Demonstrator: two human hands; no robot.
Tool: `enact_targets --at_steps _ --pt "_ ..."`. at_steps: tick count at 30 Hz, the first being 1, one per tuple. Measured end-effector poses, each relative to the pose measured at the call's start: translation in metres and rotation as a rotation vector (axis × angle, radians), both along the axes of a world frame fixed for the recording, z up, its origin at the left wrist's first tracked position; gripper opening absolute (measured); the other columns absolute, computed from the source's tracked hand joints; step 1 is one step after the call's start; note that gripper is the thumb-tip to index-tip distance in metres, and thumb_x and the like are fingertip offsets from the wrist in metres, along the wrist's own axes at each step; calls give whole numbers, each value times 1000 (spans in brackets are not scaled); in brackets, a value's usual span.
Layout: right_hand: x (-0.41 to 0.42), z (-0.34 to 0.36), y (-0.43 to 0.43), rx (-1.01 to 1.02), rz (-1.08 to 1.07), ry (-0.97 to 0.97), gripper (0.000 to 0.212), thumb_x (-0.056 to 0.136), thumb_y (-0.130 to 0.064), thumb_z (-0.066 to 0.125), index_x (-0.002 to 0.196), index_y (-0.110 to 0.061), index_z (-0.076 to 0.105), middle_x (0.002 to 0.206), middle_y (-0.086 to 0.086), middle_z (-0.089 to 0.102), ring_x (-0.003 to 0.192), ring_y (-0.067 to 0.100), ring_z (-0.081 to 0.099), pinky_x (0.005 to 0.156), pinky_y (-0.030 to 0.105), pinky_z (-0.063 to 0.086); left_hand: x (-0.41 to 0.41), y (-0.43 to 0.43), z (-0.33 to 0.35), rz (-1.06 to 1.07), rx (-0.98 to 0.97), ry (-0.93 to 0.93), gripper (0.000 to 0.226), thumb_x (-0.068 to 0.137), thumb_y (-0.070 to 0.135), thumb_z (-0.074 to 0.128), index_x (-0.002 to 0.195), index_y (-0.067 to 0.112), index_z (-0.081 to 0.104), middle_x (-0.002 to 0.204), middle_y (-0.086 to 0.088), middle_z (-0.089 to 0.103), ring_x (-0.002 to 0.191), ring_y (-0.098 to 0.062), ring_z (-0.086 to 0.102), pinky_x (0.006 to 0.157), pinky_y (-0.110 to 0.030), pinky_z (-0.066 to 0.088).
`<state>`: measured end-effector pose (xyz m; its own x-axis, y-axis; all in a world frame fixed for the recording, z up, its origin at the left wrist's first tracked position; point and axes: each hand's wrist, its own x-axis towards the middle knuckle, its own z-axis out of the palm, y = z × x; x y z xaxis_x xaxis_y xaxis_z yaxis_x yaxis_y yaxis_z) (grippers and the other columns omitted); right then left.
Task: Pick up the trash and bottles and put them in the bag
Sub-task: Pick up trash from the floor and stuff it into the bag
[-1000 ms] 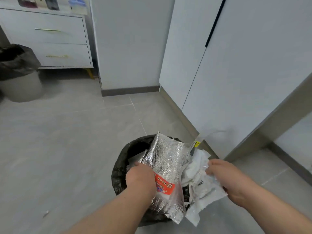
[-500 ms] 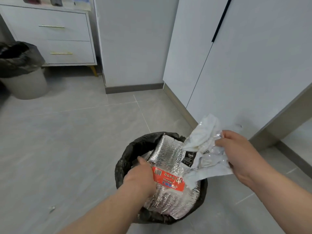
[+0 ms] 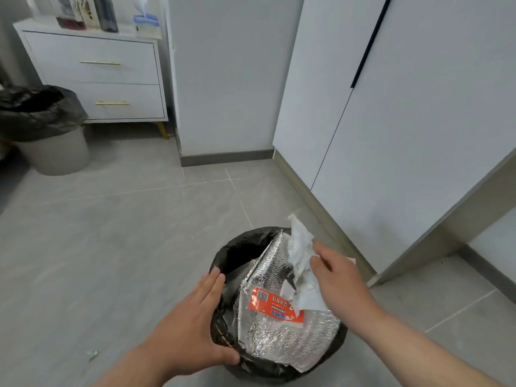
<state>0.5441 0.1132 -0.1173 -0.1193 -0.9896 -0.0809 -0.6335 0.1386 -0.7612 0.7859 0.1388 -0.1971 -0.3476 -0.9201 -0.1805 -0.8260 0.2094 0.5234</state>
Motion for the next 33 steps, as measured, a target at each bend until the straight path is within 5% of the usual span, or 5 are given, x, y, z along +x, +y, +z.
enact_targets --at_steps 8,20,24,26,33 --pt "21 -63 -1 350 667 540 55 100 -48 17 151 -38 -1 161 0 -11 148 22 -10 117 35 -4 -5 0 -7 78 32 132 118 68 64 62 148 30 -18 148 23 -30 137 6 -25 115 -18 0" --pt "50 -114 -10 796 965 990 143 28 -93 -25 153 -28 3 158 20 -16 146 41 -3 119 44 3 -4 2 -17 108 44 198 120 69 55 74 152 20 -6 160 8 -15 145 -7 -18 118 -25 -3" --pt "49 -107 -13 375 875 929 72 79 -74 -1 103 -41 58 120 8 57 119 24 51 100 39 40 3 14 -12 118 -10 206 110 75 56 70 153 21 0 161 6 -10 146 -8 -15 117 -24 -4" --pt "47 -95 -16 157 833 988 56 79 -66 -1 69 -37 46 83 -3 54 94 21 59 83 39 47 16 31 -12 172 -59 243 97 80 64 56 153 24 7 162 7 -5 147 -7 -9 117 -22 -2" --pt "80 -53 -6 -223 587 660 29 93 -27 46 78 -20 69 79 -4 62 81 19 55 73 35 44 139 89 -89 493 36 2 61 91 50 41 141 16 41 152 -1 34 141 -15 28 111 -16 15"
